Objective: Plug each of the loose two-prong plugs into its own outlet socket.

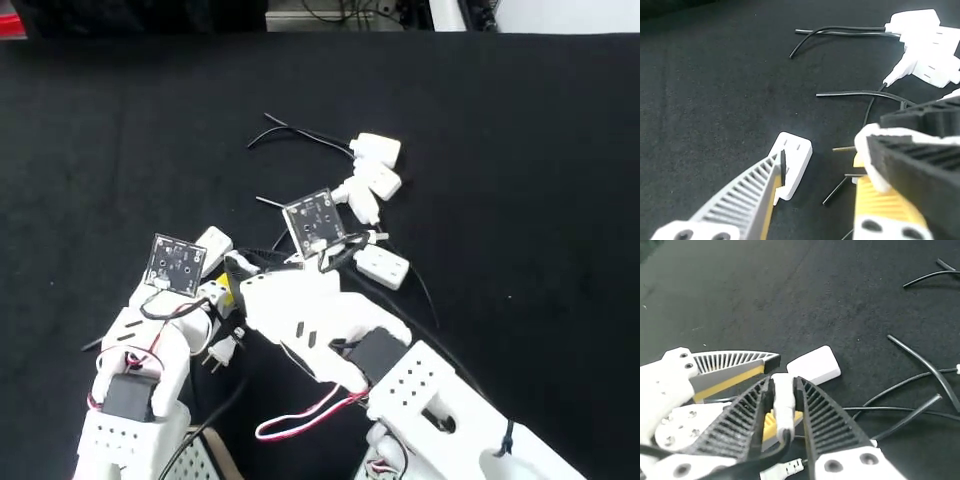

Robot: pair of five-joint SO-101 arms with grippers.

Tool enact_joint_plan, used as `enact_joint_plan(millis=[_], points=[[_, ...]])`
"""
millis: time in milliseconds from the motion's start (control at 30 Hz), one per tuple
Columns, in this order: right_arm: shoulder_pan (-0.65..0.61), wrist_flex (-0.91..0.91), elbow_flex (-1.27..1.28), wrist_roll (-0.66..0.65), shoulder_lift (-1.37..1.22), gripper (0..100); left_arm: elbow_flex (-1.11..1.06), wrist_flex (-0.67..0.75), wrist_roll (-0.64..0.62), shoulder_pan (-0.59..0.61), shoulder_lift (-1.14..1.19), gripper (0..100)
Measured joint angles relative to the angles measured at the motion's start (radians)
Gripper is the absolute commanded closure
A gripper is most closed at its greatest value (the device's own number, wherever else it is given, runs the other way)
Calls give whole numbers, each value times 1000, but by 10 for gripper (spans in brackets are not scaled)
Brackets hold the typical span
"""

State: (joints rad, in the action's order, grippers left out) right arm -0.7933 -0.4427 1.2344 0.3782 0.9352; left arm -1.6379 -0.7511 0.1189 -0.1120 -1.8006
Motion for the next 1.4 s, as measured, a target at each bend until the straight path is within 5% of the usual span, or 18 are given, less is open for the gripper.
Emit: enact_joint_plan(millis=[600,867,1033,1400], points=[[-37,-23,3,-5,-2,986,2,0,0,15,0,764],[44,-81,-29,-97,-14,987,3,-5,0,25,-3,764],[120,-265,-138,-157,-49,987,8,-3,0,158,-8,764],[132,-425,-442,-535,-485,987,-15,-199,146,563,-8,769]])
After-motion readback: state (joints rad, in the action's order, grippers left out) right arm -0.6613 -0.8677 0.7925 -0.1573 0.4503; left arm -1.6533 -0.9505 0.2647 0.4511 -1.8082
